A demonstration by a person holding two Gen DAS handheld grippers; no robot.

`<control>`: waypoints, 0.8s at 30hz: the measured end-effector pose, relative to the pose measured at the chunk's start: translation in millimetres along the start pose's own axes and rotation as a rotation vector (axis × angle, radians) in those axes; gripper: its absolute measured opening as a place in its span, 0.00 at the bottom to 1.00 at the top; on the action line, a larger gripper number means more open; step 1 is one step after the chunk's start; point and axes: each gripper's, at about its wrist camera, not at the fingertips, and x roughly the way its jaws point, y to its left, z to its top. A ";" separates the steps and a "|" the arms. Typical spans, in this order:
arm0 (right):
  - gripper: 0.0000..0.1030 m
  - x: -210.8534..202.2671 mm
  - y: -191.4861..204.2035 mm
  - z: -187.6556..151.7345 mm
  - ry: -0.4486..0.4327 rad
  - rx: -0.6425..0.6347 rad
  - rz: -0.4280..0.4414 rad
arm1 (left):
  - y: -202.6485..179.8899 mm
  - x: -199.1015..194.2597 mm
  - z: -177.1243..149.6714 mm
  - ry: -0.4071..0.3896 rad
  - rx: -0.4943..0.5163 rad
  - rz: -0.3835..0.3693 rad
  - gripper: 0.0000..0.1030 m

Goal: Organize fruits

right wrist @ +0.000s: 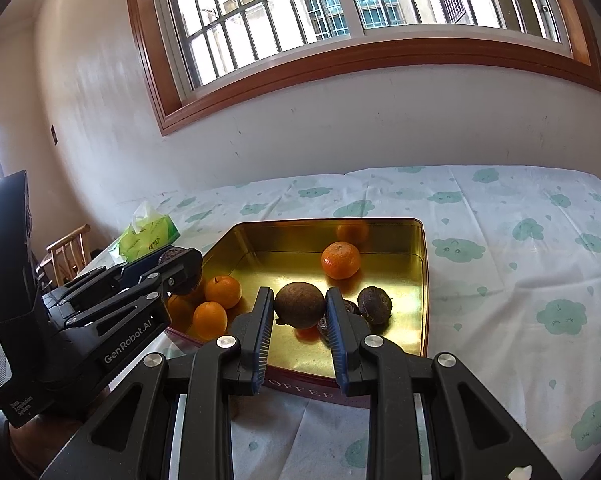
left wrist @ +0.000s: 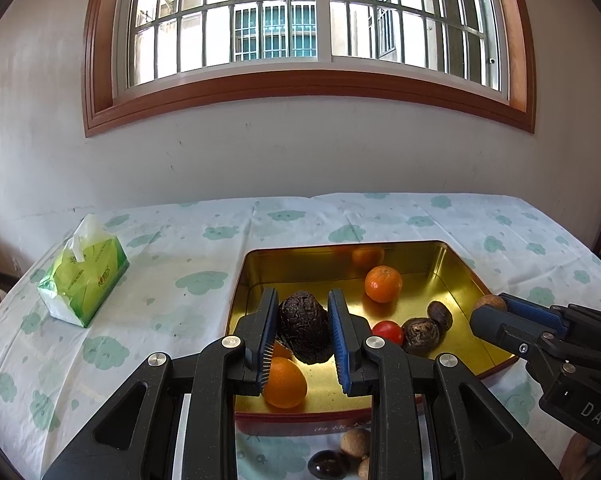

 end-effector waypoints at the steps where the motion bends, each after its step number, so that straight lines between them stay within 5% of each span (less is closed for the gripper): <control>1: 0.23 0.1 0.0 -0.1 0.001 0.000 0.000 | 0.0 0.6 0.2 0.000 0.001 0.000 0.25; 24: 0.24 15.0 -5.3 1.3 0.008 0.011 -0.002 | 0.3 23.7 2.1 0.004 0.011 -0.004 0.25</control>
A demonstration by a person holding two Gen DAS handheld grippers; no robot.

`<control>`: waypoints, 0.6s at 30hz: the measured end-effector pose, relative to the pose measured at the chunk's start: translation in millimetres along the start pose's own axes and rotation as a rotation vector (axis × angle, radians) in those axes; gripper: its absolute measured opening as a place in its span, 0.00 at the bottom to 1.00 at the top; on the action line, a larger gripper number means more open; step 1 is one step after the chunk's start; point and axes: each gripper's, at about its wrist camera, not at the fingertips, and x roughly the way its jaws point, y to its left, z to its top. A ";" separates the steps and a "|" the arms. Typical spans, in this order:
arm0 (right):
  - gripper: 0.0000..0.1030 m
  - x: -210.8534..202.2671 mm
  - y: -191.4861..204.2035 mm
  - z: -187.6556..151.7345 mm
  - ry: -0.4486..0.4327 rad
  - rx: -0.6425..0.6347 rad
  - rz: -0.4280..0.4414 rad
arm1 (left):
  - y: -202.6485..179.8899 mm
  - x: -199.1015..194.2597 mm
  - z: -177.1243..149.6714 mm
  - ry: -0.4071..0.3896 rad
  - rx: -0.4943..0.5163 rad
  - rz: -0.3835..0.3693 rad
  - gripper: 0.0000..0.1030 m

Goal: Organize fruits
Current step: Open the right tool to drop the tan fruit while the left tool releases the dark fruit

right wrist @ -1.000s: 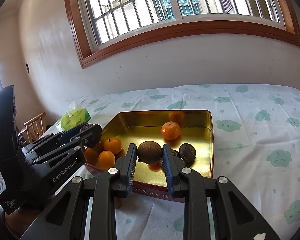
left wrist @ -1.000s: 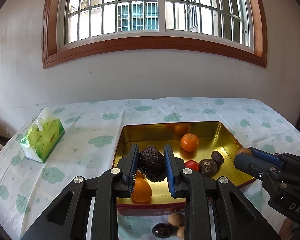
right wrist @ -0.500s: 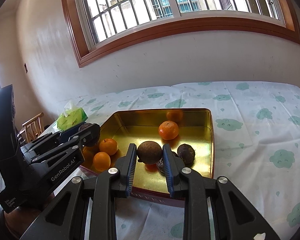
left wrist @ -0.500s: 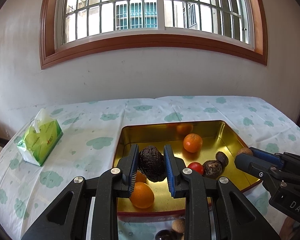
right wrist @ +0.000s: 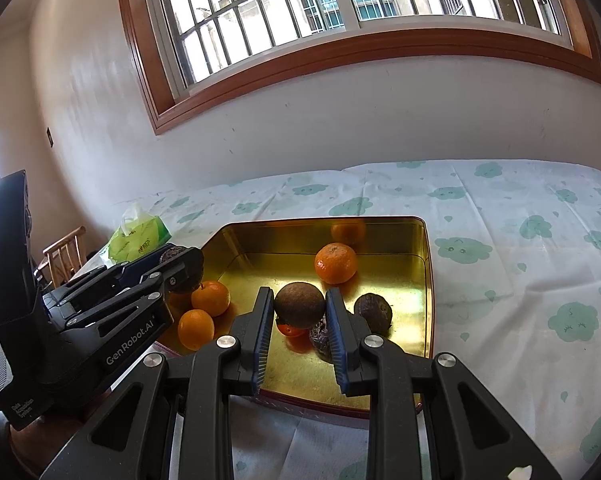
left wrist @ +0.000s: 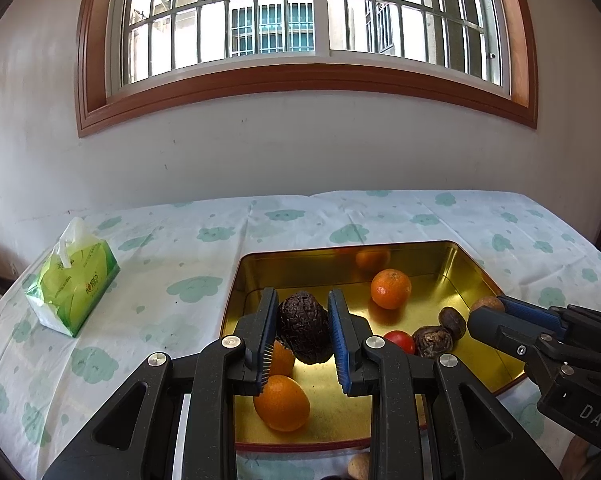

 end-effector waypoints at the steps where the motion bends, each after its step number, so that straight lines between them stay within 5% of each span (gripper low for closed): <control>1: 0.24 -0.1 0.2 0.1 0.000 -0.001 -0.001 | 0.2 1.0 0.0 0.001 0.001 0.000 0.25; 18: 0.24 5.4 -1.8 1.7 0.002 0.000 0.001 | 0.9 11.7 3.7 -0.001 0.006 0.007 0.25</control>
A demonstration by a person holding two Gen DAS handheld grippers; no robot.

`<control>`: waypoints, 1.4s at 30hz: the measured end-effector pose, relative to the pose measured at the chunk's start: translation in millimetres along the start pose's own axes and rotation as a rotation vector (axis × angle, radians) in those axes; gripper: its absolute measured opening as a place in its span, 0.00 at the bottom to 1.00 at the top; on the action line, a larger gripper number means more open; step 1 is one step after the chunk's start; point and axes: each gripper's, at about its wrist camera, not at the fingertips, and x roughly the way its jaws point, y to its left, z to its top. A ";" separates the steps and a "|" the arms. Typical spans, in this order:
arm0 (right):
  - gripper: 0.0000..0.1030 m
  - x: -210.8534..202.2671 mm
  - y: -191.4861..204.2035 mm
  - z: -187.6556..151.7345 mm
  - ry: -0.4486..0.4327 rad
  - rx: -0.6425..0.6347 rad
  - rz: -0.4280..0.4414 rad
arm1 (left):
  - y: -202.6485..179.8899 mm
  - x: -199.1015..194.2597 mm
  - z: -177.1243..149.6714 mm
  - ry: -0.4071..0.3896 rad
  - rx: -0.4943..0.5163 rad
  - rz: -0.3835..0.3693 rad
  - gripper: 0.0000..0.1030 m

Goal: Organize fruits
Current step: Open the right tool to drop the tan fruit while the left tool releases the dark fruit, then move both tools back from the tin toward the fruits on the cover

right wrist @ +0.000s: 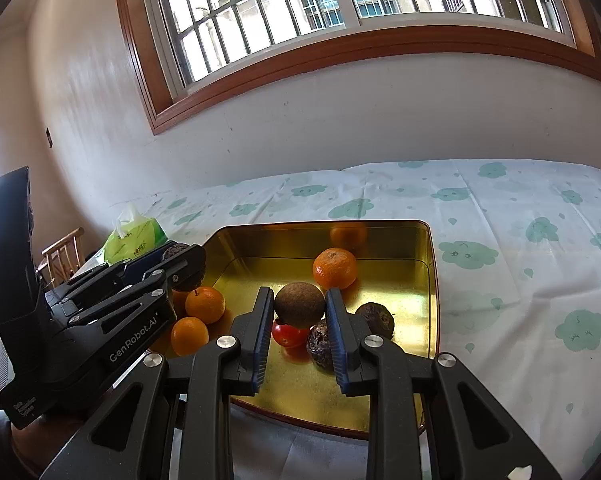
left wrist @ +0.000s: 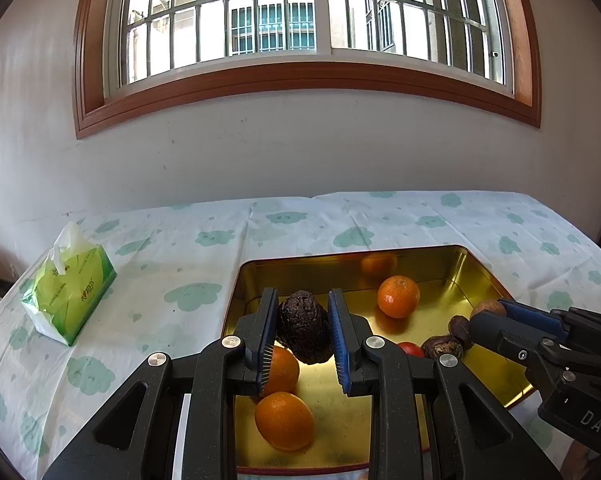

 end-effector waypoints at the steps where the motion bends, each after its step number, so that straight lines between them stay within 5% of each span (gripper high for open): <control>1: 0.24 0.3 -0.2 0.0 0.000 0.000 0.000 | 0.2 1.2 0.7 0.000 0.000 0.000 0.25; 33: 0.26 20.3 -7.0 5.6 -0.005 0.007 -0.007 | -0.5 25.6 6.7 -0.007 0.022 0.001 0.27; 42: 0.35 12.2 -10.1 10.0 -0.028 0.024 0.014 | -5.3 22.2 4.0 -0.037 0.044 0.026 0.57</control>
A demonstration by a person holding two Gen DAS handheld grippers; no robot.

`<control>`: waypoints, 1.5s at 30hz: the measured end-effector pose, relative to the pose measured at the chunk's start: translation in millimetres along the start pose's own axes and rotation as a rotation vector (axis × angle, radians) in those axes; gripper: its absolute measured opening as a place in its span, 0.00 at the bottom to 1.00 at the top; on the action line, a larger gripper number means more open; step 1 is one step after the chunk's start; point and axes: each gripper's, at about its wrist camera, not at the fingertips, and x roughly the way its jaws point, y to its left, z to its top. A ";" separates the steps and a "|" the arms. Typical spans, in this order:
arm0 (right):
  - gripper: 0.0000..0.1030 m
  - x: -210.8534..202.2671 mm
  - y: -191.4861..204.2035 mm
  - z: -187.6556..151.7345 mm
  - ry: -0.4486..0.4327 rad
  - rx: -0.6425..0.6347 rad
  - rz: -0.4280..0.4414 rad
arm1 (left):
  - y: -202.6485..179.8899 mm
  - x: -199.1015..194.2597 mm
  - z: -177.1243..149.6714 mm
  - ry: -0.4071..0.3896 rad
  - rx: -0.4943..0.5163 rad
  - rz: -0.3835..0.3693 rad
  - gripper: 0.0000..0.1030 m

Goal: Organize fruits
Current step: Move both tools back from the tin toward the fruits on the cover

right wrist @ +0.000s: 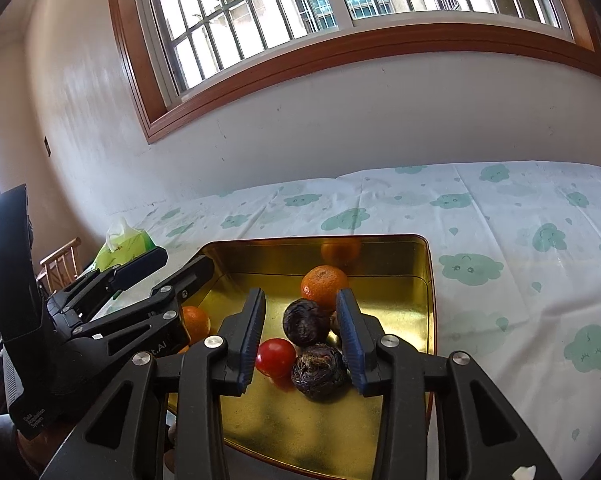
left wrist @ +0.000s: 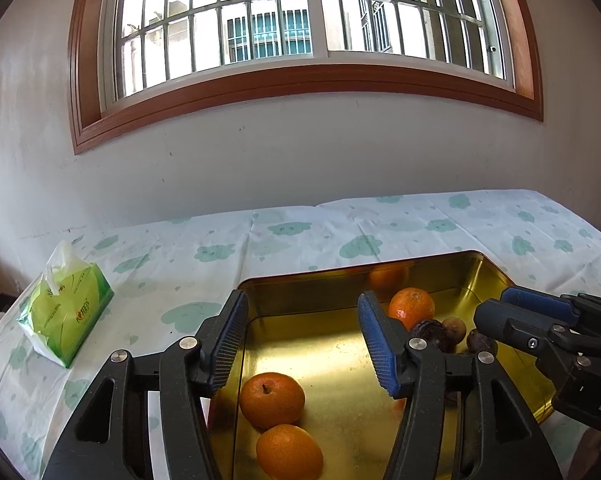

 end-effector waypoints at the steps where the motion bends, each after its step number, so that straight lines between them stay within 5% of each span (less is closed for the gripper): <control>1: 0.35 -2.9 1.4 0.8 -0.004 -0.001 0.006 | -0.3 -0.4 0.2 0.000 0.000 -0.002 0.58; 11: 0.35 -41.8 22.5 -2.1 -0.016 -0.033 0.080 | 4.4 -14.6 2.7 -0.013 -0.002 0.008 0.60; 22: 0.35 -41.6 55.5 -59.2 0.203 -0.071 0.196 | 30.1 -55.8 -16.0 0.021 -0.062 0.041 0.64; 45: 0.35 5.3 75.4 -66.6 0.298 -0.173 0.070 | 74.3 -89.3 -58.4 0.134 -0.177 0.042 0.65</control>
